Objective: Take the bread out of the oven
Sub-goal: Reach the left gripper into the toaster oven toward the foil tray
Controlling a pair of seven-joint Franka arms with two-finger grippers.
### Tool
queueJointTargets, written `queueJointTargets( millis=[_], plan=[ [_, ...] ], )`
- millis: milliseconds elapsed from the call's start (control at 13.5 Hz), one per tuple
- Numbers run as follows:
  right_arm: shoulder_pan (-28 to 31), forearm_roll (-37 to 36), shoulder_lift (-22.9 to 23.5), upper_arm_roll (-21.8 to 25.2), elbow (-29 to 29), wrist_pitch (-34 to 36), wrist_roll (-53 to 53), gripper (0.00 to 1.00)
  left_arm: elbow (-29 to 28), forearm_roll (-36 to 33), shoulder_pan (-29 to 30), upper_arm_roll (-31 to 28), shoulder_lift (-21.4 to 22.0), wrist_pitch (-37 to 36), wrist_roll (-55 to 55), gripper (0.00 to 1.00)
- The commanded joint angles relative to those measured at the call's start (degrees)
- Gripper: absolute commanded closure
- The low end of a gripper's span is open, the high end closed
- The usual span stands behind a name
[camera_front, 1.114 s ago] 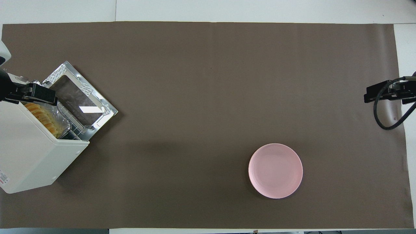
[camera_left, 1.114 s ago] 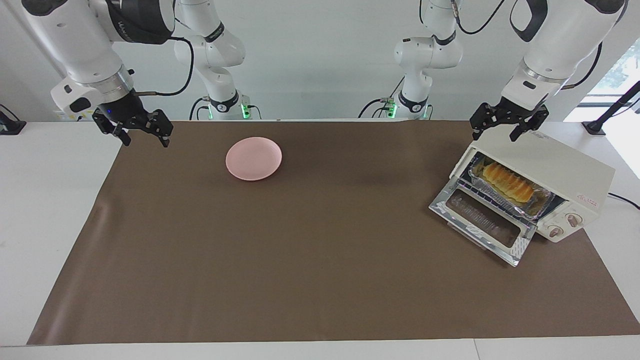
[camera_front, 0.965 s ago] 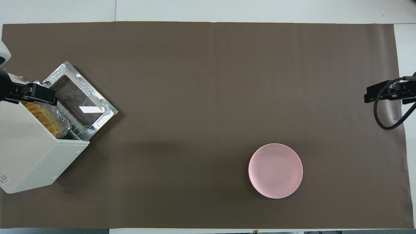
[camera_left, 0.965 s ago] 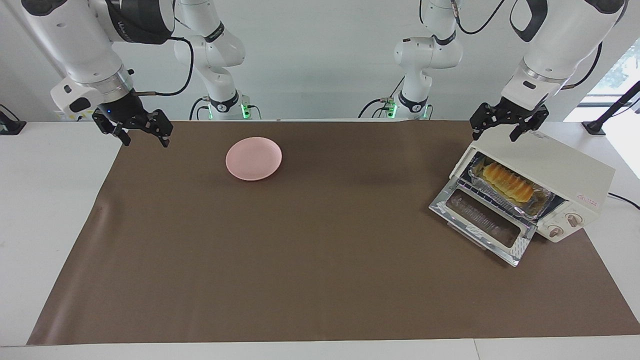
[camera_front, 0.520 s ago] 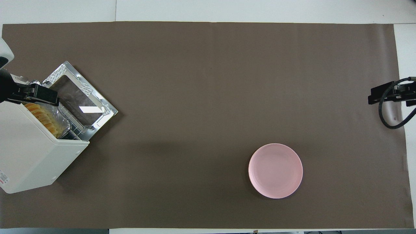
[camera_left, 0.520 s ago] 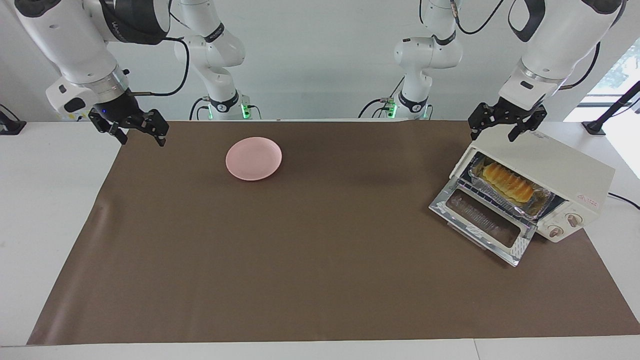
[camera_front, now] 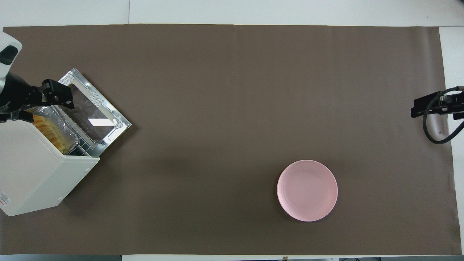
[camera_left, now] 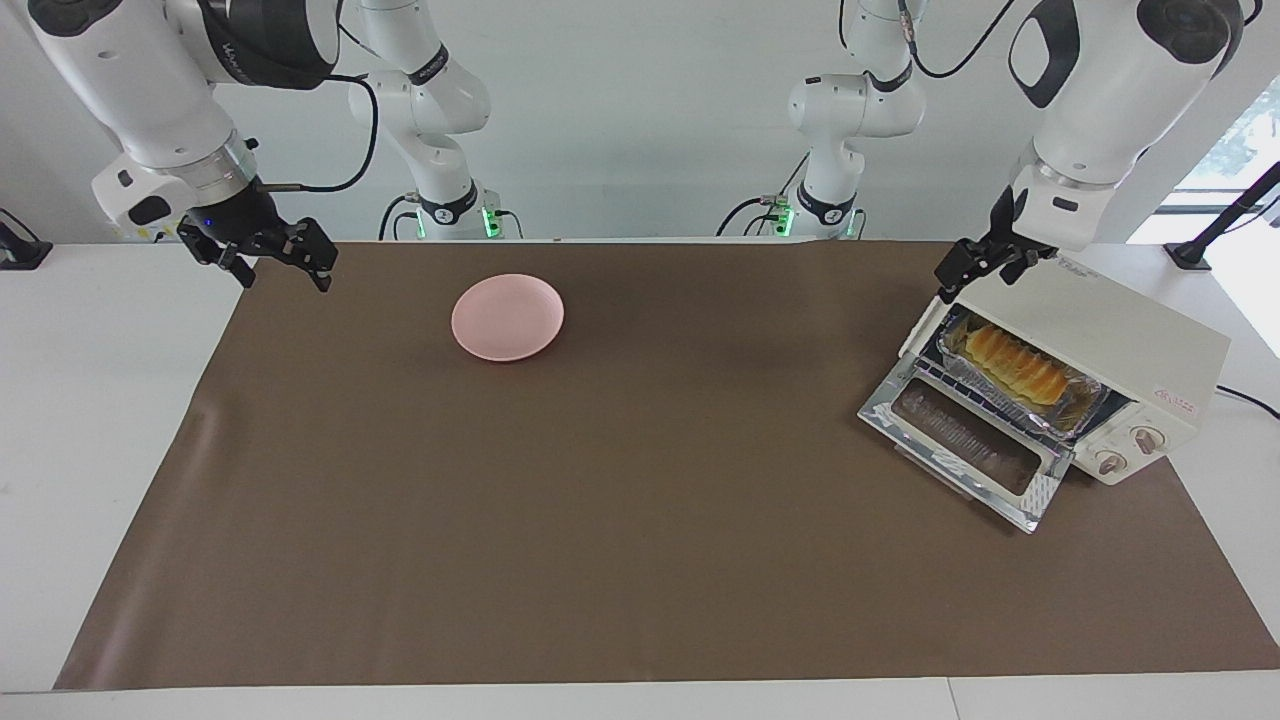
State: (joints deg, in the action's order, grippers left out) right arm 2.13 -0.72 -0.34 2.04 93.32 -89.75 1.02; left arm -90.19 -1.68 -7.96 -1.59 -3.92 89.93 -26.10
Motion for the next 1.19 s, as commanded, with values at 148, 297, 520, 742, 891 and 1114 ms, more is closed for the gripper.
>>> queueJointTargets(
  millis=[148, 297, 520, 742, 891, 1114],
  plan=[
    [0.77, -0.60, -1.16, -0.72, 0.99, 0.19, -0.94, 0.00, 0.98, -10.70, -1.71, 0.10, -10.03, 4.10, -25.25, 0.00],
    [0.76, -0.60, -1.16, -0.72, 0.99, 0.19, -0.94, 0.00, 0.72, -12.20, -1.71, -0.16, -11.71, 6.04, -28.12, 0.00],
    [0.77, -0.60, -1.16, -0.72, 0.90, 0.28, -1.11, 0.00, -1.29, -19.39, -1.88, -0.17, -14.44, 9.81, -32.60, 0.00],
    [0.50, -0.60, -1.25, -0.72, 1.08, 1.67, -1.29, 0.00, -6.39, -19.94, -0.92, -0.86, -13.05, 13.85, -32.96, 0.00],
    [0.59, -0.60, -1.25, -0.72, 0.99, 1.86, -1.29, 0.00, -9.56, -19.94, 0.22, -0.96, -12.43, 17.98, -32.88, 0.00],
    [0.68, -0.60, -1.25, -0.72, 0.99, 1.86, -1.20, 0.00, -13.07, -19.94, 2.68, -0.87, -11.20, 20.97, -32.52, 0.00]
  ],
)
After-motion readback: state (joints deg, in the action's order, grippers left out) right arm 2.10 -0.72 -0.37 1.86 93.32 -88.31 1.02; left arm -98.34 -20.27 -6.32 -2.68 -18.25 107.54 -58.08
